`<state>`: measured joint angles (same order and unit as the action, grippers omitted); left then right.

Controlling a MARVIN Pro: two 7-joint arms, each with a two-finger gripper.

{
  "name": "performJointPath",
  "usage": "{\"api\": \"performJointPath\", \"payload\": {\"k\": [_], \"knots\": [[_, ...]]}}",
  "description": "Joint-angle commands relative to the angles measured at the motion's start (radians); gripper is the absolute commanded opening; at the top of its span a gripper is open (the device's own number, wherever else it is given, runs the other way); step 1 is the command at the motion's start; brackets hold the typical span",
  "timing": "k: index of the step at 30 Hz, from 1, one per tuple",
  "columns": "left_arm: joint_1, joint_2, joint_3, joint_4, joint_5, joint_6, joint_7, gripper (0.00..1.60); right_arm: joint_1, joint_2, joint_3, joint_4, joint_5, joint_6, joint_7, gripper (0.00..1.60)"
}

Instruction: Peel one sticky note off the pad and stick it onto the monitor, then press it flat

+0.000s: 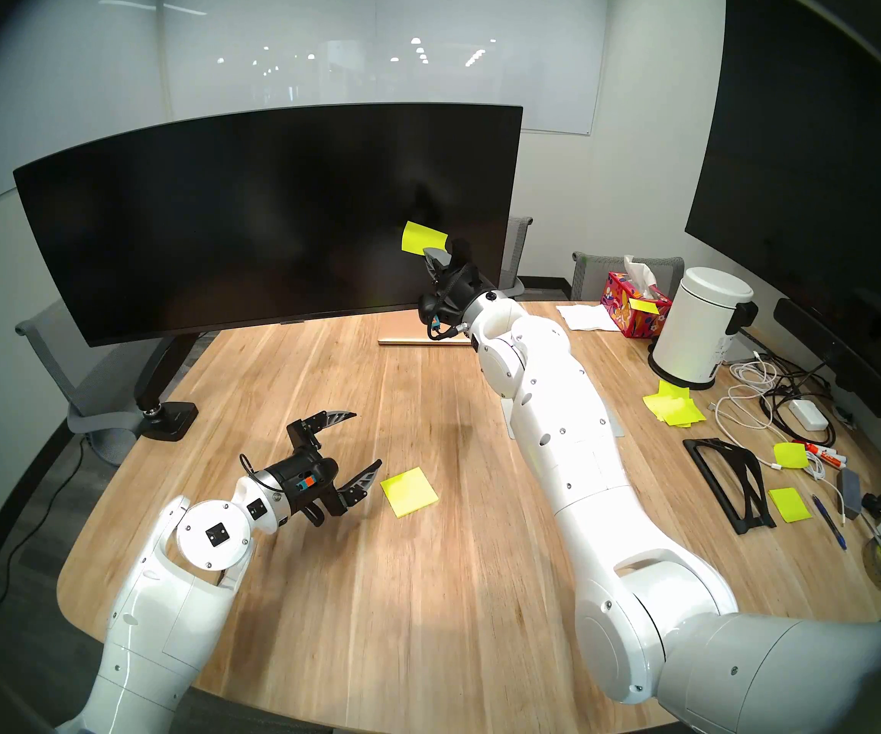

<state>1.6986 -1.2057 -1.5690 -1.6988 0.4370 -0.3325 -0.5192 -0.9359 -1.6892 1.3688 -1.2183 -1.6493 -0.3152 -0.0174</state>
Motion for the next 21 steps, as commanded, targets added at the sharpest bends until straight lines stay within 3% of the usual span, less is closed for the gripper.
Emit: {"api": "performJointPath", "payload": {"k": [1, 21], "knots": [[-0.003, 0.002, 0.0, -0.023, 0.003, -0.003, 0.001, 1.6, 0.014, -0.004, -0.003, -0.031, -0.002, 0.002, -0.006, 0.0], [-0.003, 0.002, 0.0, -0.023, 0.003, -0.003, 0.0, 1.6, 0.059, -0.017, 0.001, 0.035, 0.013, 0.004, -0.002, 0.0]]}}
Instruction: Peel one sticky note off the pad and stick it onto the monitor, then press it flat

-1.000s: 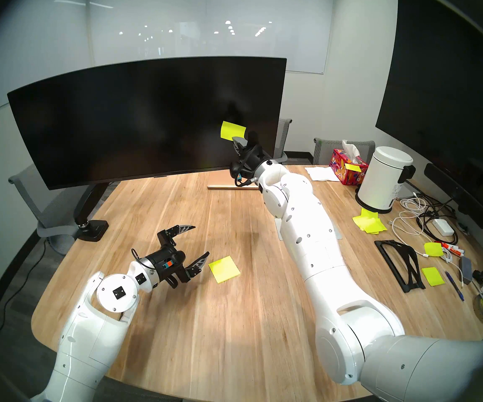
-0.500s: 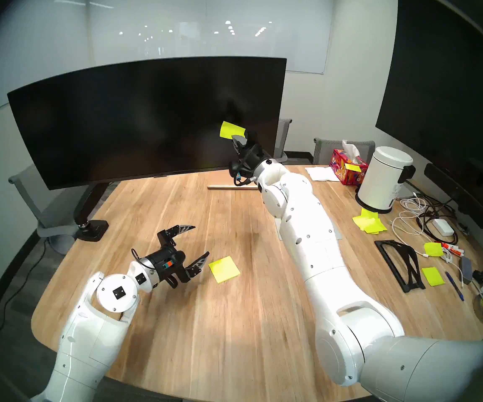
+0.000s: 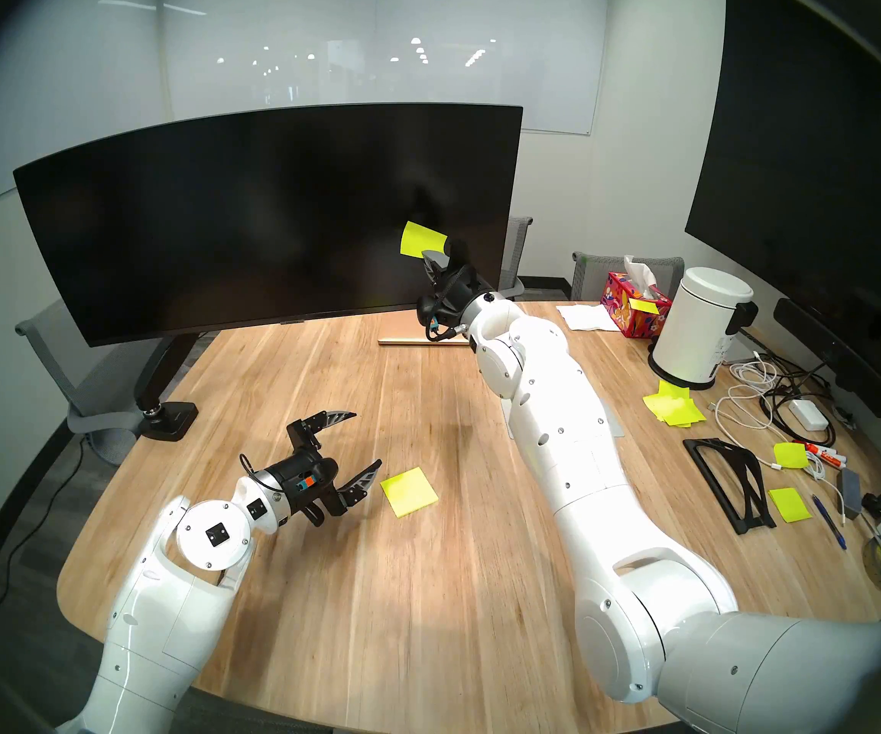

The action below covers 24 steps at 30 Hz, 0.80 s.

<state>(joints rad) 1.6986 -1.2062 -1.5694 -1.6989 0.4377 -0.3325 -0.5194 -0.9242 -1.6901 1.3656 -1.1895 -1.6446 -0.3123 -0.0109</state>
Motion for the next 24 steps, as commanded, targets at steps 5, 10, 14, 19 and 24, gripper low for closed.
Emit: {"api": "performJointPath", "payload": {"k": [5, 10, 14, 19, 24], "knots": [[-0.003, 0.002, 0.0, -0.022, 0.002, -0.004, 0.0, 1.6, 0.065, -0.021, 0.008, 0.03, 0.01, 0.006, -0.012, 0.0], [-0.003, 0.002, 0.0, -0.023, 0.002, -0.004, 0.0, 1.6, 0.073, -0.023, 0.009, 0.044, 0.011, 0.006, -0.017, 0.0], [-0.003, 0.002, 0.0, -0.023, 0.002, -0.004, 0.0, 1.6, 0.074, -0.024, 0.009, 0.046, 0.011, 0.006, -0.019, 0.0], [-0.003, 0.002, 0.0, -0.023, 0.002, -0.004, 0.0, 1.6, 0.077, -0.026, 0.009, 0.053, 0.012, 0.004, -0.023, 0.0], [-0.003, 0.002, 0.0, -0.023, 0.003, -0.004, 0.0, 1.6, 0.079, -0.027, 0.01, 0.057, 0.015, 0.0, -0.024, 0.0]]}}
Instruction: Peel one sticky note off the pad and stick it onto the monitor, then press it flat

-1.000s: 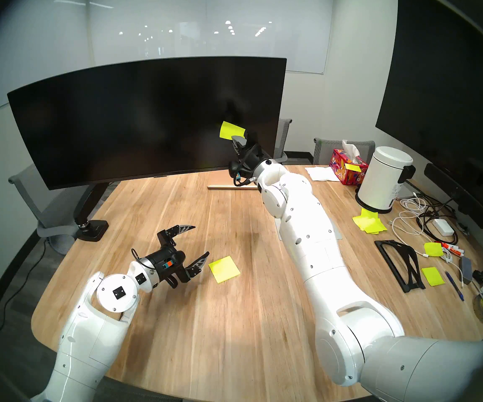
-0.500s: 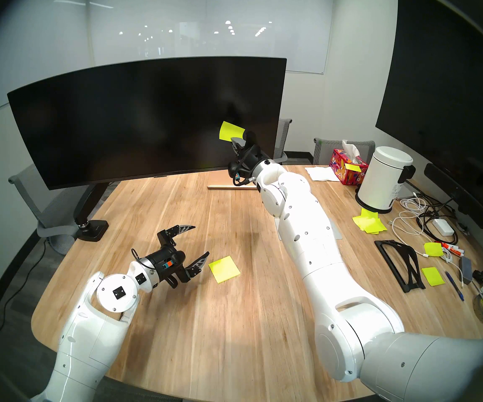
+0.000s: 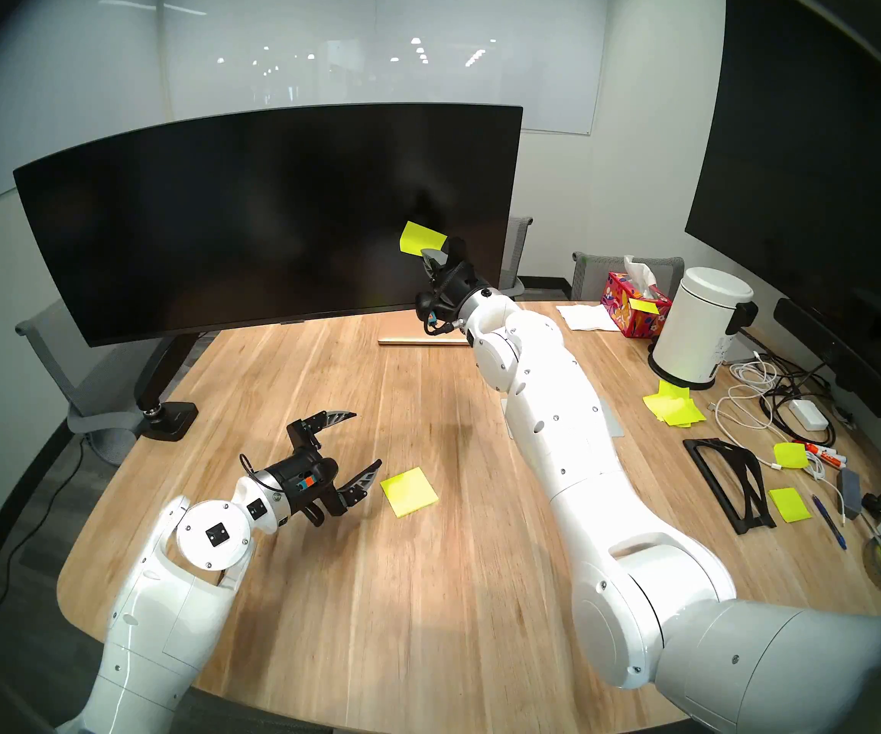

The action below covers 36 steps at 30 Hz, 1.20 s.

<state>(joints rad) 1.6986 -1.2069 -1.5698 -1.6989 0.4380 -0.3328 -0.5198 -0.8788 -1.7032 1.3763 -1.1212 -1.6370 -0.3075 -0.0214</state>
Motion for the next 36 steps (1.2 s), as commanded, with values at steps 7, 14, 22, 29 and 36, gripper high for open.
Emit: {"api": "performJointPath", "payload": {"k": [7, 14, 22, 29, 36], "knots": [[-0.003, 0.002, 0.0, -0.023, 0.002, -0.003, 0.0, 1.6, 0.034, -0.015, 0.001, -0.009, 0.012, -0.01, -0.012, 0.0], [-0.003, 0.002, 0.0, -0.023, 0.002, -0.003, 0.0, 1.6, 0.031, -0.018, 0.004, -0.014, 0.019, -0.021, -0.003, 0.0], [-0.003, 0.002, 0.0, -0.023, 0.003, -0.003, 0.0, 1.6, 0.022, -0.022, 0.004, -0.033, 0.02, -0.037, 0.061, 1.6], [-0.003, 0.002, -0.001, -0.023, 0.003, -0.003, 0.0, 1.6, -0.002, -0.018, 0.012, -0.074, 0.032, -0.051, 0.092, 1.6], [-0.003, 0.002, -0.001, -0.023, 0.003, -0.003, 0.0, 1.6, -0.062, -0.012, 0.027, -0.168, 0.053, -0.074, 0.143, 1.6]]}}
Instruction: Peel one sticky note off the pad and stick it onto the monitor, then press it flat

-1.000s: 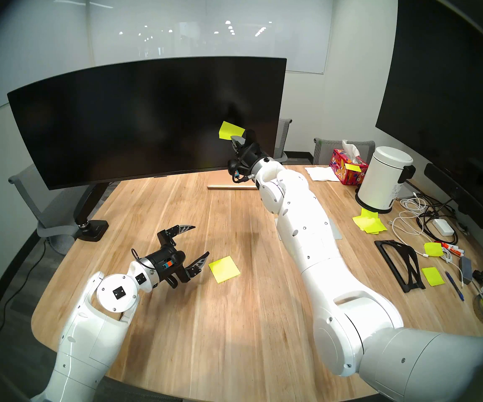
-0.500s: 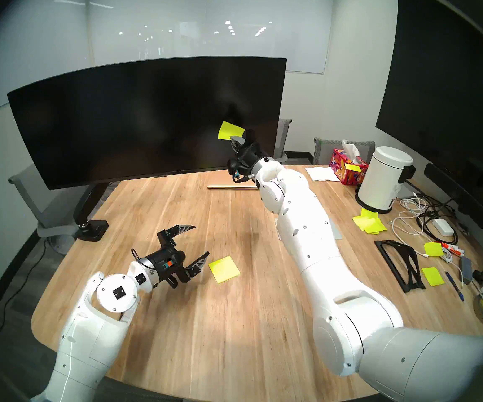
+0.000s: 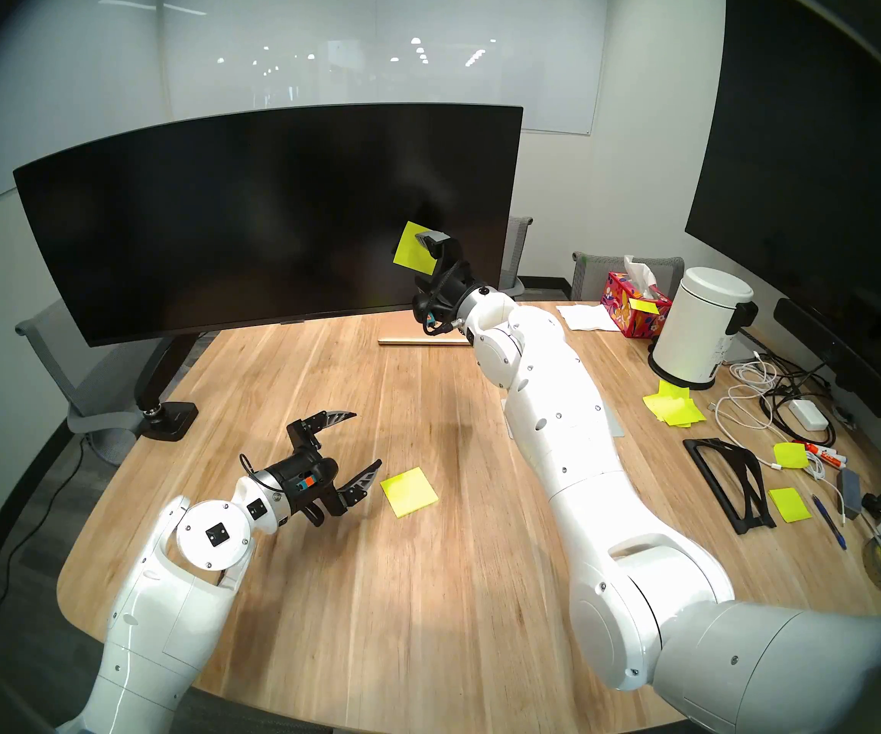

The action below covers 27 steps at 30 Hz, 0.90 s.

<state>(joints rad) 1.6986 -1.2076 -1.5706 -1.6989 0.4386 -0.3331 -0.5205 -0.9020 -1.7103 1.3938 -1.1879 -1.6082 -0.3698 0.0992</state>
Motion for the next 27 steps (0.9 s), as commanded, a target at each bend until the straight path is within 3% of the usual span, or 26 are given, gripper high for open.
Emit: {"api": "performJointPath", "payload": {"k": [1, 17, 27], "knots": [[-0.003, 0.002, 0.0, -0.023, 0.002, -0.003, 0.0, 1.6, -0.049, -0.001, 0.009, -0.111, 0.024, -0.016, 0.026, 1.6], [-0.003, 0.002, 0.0, -0.023, 0.003, -0.003, 0.0, 1.6, -0.215, 0.019, 0.046, -0.322, 0.095, -0.125, 0.196, 1.6], [-0.003, 0.002, 0.0, -0.023, 0.003, -0.003, 0.0, 1.6, -0.286, 0.004, 0.108, -0.409, 0.239, -0.215, 0.343, 1.6]]}}
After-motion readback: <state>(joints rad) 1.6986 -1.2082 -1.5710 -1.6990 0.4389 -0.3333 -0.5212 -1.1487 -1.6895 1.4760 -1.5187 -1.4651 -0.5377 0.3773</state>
